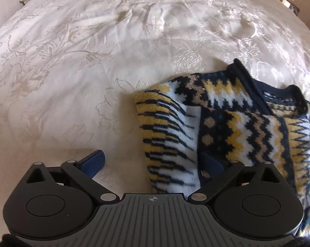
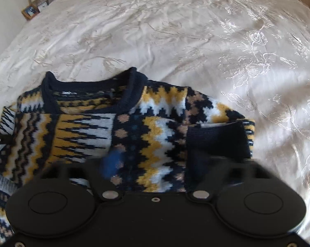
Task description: Fold small clothes
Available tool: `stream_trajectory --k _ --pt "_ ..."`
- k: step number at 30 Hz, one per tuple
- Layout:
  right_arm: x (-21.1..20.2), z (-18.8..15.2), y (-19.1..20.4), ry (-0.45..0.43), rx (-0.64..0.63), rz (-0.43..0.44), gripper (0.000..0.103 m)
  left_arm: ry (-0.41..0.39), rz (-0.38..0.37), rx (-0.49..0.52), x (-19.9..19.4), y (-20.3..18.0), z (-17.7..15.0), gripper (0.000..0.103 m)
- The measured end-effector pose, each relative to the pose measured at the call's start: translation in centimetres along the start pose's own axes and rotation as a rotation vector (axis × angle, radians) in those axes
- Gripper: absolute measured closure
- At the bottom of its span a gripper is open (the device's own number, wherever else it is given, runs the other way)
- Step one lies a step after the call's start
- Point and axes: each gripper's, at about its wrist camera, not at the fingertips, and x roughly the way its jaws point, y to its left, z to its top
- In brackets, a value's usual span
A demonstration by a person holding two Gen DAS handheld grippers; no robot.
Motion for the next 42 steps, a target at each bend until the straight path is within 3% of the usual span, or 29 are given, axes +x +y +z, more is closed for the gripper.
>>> stream_trajectory --k 4,6,13,24,30,36,42 --pt "-2.5 -0.6 0.1 -0.060 0.016 -0.006 0.006 -0.046 -0.004 -0.004 -2.8 -0.6 -1.7 0.002" --pt "-4.0 -1.2 -0.2 -0.079 0.029 0.001 0.000 -0.061 -0.005 -0.003 -4.5 -0.8 -3.2 0.002" --pt "-8.6 -5.4 -1.7 -0.098 0.068 0.015 0.000 -0.035 -0.003 -0.004 -8.2 -1.6 -9.4 0.002" --pt "-11.9 -15.6 -3.2 0.049 0.059 0.072 0.000 0.048 -0.003 -0.060 -11.0 -3.0 -19.7 0.002" --pt "-12.2 -20.0 -3.1 0.139 0.024 0.128 0.000 0.071 0.008 -0.062 -11.2 -4.3 -23.6 0.002" --pt "-12.4 -23.7 -2.2 0.192 0.021 0.165 0.000 0.090 -0.009 -0.030 -9.7 -4.7 -25.6 0.001" --pt "-12.1 -26.2 -1.0 0.193 0.068 0.156 0.000 0.096 -0.050 -0.011 -8.5 -4.1 -25.5 0.001"
